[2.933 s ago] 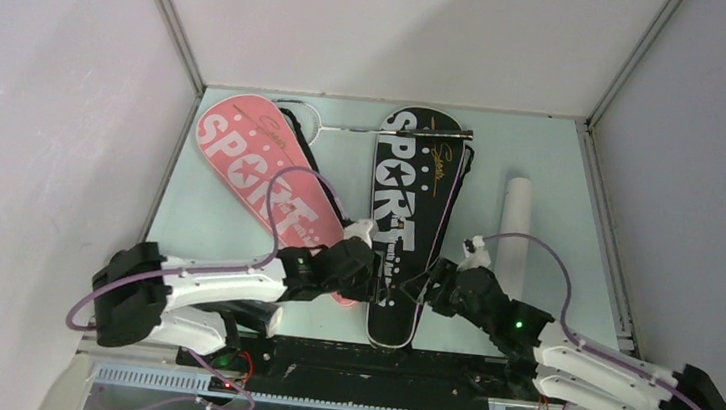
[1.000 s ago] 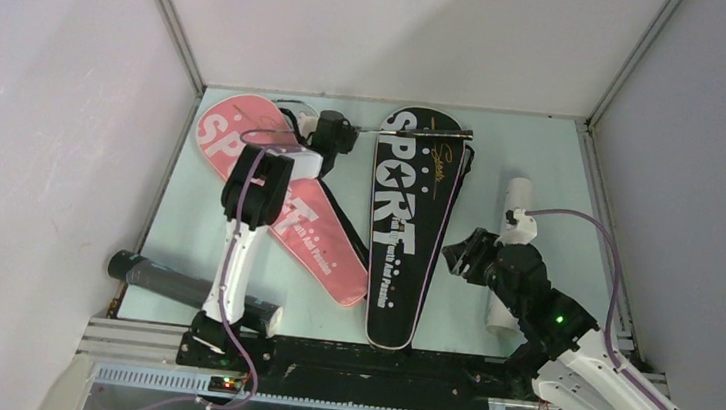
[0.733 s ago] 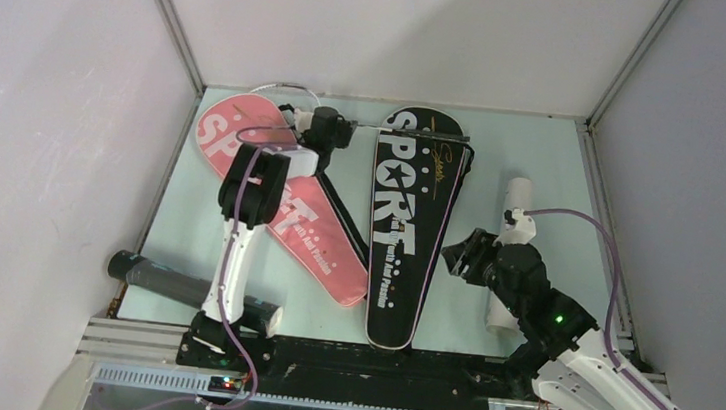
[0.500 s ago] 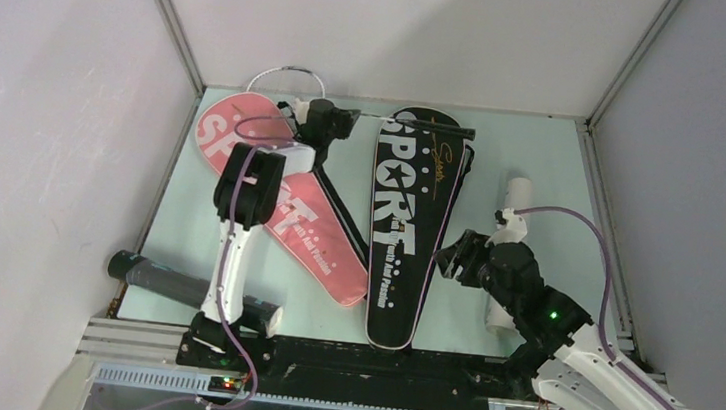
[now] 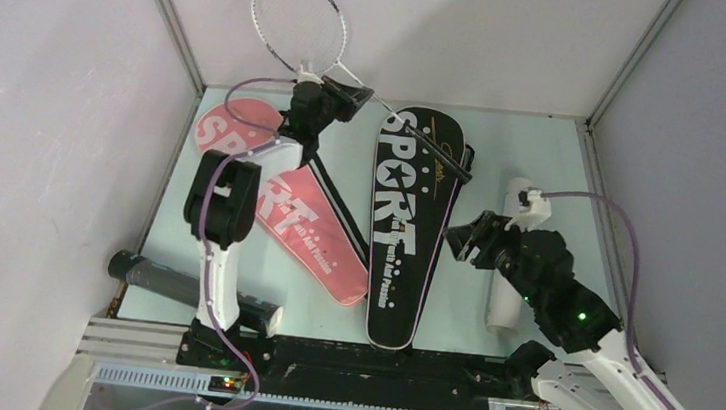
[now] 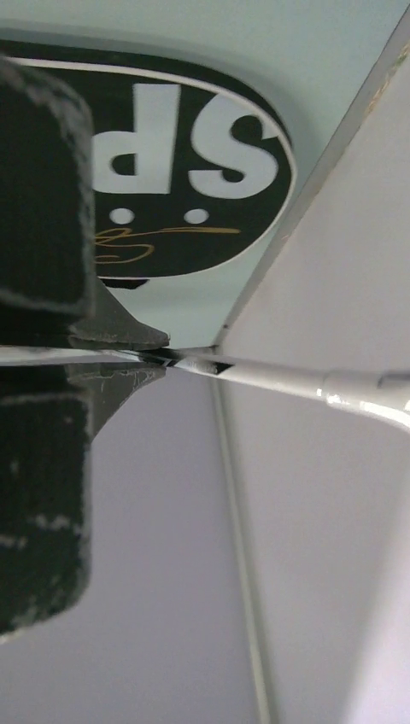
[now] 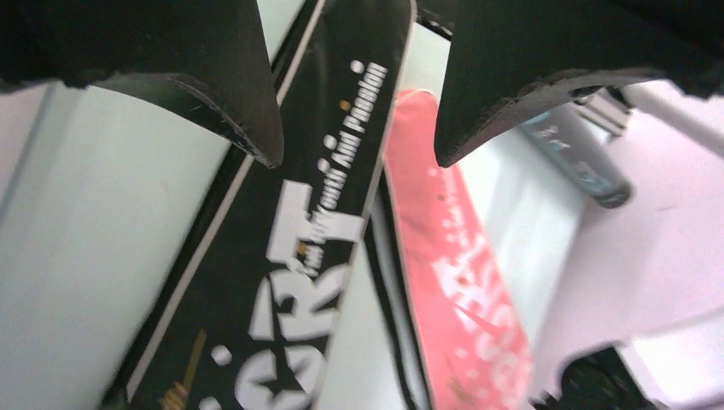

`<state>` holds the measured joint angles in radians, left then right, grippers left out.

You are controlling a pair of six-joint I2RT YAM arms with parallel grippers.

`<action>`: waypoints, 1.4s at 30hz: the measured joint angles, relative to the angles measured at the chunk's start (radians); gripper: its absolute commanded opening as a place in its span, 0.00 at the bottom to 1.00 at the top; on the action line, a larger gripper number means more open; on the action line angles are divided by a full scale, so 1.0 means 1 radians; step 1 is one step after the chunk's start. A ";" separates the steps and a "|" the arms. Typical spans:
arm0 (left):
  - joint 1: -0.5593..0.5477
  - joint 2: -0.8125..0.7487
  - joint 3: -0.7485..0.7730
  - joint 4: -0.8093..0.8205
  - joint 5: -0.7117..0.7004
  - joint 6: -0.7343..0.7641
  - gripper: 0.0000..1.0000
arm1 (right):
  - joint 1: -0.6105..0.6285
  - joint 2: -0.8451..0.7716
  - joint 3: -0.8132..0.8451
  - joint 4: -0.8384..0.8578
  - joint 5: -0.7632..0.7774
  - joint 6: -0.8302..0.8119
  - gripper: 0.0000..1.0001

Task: Pack up the badminton gear
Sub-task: Pick up the racket from the center of the board.

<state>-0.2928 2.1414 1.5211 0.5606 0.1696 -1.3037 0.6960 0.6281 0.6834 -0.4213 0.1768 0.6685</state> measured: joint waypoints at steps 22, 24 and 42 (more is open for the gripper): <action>-0.228 -0.534 -0.472 -0.367 0.314 0.494 0.00 | -0.064 0.195 0.142 0.061 -0.292 -0.066 0.48; -0.259 -0.554 -0.473 -0.372 0.343 0.502 0.00 | -0.065 0.219 0.111 0.088 -0.314 -0.055 0.47; -0.284 -0.580 -0.517 -0.277 0.516 0.404 0.00 | -0.048 0.404 -0.018 0.396 -0.382 0.047 0.40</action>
<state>-0.5766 1.5616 1.0046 0.2840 0.6857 -0.8993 0.6479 1.0325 0.6659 -0.0254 -0.2054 0.7151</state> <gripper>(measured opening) 0.017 0.410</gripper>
